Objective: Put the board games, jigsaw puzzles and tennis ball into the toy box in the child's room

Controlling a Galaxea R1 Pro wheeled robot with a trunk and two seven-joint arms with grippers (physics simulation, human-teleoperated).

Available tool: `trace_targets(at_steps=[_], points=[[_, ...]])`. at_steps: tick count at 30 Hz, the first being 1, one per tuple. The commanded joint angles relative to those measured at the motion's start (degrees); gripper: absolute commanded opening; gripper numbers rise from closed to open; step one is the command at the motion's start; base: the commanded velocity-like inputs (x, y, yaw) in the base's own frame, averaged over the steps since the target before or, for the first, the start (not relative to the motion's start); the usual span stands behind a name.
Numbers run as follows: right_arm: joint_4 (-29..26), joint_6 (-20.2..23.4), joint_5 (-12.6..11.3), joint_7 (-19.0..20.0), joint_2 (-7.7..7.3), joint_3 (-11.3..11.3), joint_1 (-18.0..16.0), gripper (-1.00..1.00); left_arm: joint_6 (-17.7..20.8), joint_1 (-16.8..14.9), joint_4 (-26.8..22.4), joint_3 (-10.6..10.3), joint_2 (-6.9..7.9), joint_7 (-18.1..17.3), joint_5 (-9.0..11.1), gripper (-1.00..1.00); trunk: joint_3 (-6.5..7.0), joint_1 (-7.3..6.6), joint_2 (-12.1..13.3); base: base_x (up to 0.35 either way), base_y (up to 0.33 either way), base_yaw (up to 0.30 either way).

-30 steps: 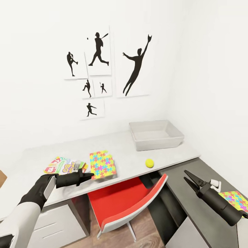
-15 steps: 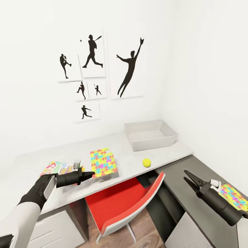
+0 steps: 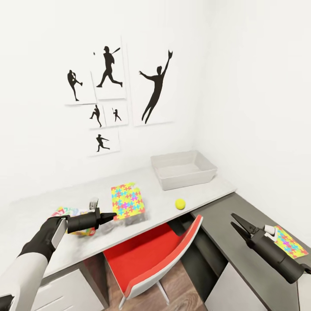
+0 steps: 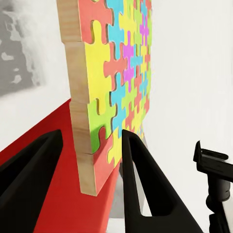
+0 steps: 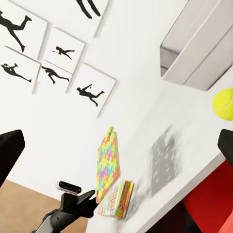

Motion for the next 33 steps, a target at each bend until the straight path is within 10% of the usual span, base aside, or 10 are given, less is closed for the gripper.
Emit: trace_targets(at_steps=[1,25,33], points=[[0.01,0.17,0.22,0.28,0.04,-0.14,-0.07,1.0,0.32,-0.04,-0.11,0.02,0.02,-0.16,-0.04,-1.0,0.12,-0.22,0.37,0.0,0.001,-0.004],[-0.25,-2.57,1.28,-6.1,-0.84,0.16,0.05,1.0,3.36,-0.18,-3.24,-0.36,-0.39,-0.39,-0.07,-1.0,4.43,-5.49,9.99,0.0,0.0,0.0],[-0.71,-5.89,1.09,-3.61,-1.09,-0.03,1.1,1.0,5.04,-2.78,-7.01,-7.89,-1.26,-0.43,-0.23,-1.0,5.86,-7.25,13.2,0.0,0.0,0.0]])
